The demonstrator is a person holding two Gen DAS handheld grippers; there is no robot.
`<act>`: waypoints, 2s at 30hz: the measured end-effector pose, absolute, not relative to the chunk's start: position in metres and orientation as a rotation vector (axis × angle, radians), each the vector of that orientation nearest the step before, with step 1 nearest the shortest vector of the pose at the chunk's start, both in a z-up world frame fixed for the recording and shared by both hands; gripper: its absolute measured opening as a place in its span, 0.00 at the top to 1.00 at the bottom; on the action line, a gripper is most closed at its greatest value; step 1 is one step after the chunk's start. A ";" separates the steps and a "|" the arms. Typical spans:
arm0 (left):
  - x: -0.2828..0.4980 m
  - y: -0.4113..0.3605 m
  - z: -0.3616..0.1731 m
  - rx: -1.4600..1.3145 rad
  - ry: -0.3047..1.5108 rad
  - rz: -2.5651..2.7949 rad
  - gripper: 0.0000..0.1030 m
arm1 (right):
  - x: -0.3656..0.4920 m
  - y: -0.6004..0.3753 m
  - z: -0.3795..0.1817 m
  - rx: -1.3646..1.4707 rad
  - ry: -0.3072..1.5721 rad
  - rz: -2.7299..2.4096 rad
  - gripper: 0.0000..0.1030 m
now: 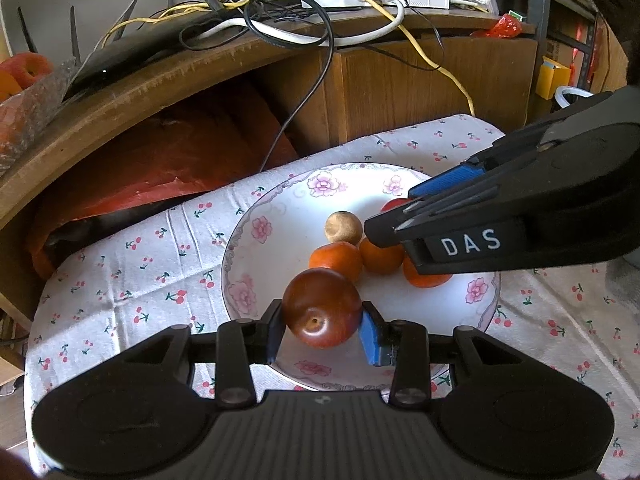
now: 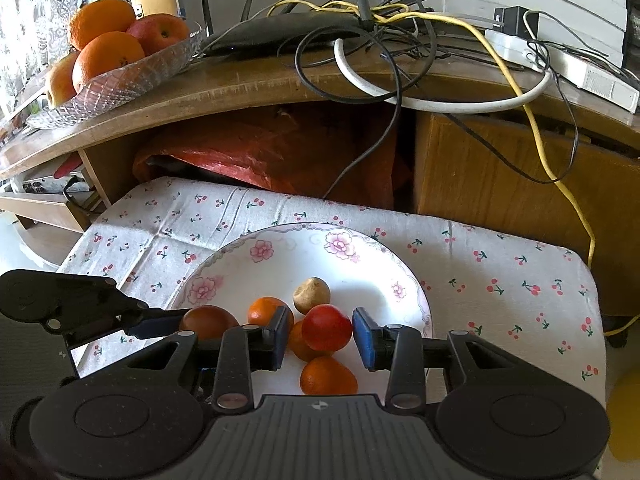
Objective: Organize fruits
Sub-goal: 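Lower both held tomatoes into the bowl beside the oranges, then open the right gripper to release the red tomato while the left releases the dark red tomato, then move both grippers back toward the red tomato and brown fruit on the cloth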
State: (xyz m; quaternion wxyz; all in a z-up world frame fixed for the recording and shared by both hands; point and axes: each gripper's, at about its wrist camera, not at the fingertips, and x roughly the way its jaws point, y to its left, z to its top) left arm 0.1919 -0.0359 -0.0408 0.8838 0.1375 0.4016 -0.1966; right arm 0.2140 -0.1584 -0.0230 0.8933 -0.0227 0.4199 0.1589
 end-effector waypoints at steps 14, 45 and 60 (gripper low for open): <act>0.179 -0.023 -0.028 0.265 0.818 -0.414 0.54 | 0.190 -0.153 -0.004 -0.039 0.854 0.341 0.69; 0.181 -0.023 -0.017 0.219 0.795 -0.413 0.53 | 0.139 -0.165 0.003 -0.018 0.892 0.355 0.66; 0.147 0.026 -0.029 0.243 0.885 -0.451 0.53 | 0.124 -0.111 -0.032 -0.100 0.986 0.516 0.66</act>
